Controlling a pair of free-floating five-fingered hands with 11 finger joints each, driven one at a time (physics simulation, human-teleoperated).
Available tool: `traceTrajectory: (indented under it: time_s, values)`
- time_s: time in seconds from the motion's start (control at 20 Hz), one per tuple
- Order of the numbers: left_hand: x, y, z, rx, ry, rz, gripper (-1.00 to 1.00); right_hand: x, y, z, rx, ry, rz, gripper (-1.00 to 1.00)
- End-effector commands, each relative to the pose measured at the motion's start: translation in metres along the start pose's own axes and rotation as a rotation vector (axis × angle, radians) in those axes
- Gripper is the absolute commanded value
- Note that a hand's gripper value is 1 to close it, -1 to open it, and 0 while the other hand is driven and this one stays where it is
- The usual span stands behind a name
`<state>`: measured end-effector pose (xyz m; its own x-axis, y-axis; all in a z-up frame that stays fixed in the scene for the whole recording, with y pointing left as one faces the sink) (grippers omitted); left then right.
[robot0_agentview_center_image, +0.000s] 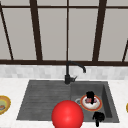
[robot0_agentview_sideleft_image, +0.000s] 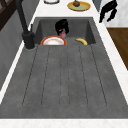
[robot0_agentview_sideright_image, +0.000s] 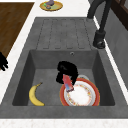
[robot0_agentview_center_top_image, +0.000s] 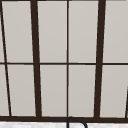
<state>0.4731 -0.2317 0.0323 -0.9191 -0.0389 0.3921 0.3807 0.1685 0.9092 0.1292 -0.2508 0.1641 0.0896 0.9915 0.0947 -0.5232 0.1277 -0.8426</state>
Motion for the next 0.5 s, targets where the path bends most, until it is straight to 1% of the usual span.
traceTrajectory:
  time_s: [0.0,0.1,0.15,0.2,0.25,0.45]
  values:
    - [-0.027,-0.023,-0.002,-0.062,-0.056,-0.007,1.00,0.000,0.000,0.000,0.000,0.000,0.000,0.00]
    - [-0.042,-0.034,-0.005,-0.061,-0.059,-0.006,1.00,0.000,0.000,0.000,0.000,0.000,0.000,0.00]
    - [-0.046,-0.041,-0.003,-0.065,-0.073,-0.002,1.00,0.000,0.000,0.000,0.000,0.000,0.000,0.00]
    - [-0.048,-0.049,-0.002,-0.080,-0.093,0.012,1.00,0.000,0.000,0.000,0.000,0.000,0.000,0.00]
    - [-0.053,-0.056,-0.002,-0.084,-0.098,0.017,1.00,0.000,0.000,0.000,0.000,0.000,0.000,0.00]
    - [-0.072,-0.084,0.001,-0.084,-0.098,0.016,1.00,0.000,0.000,0.000,0.000,0.000,0.000,0.00]
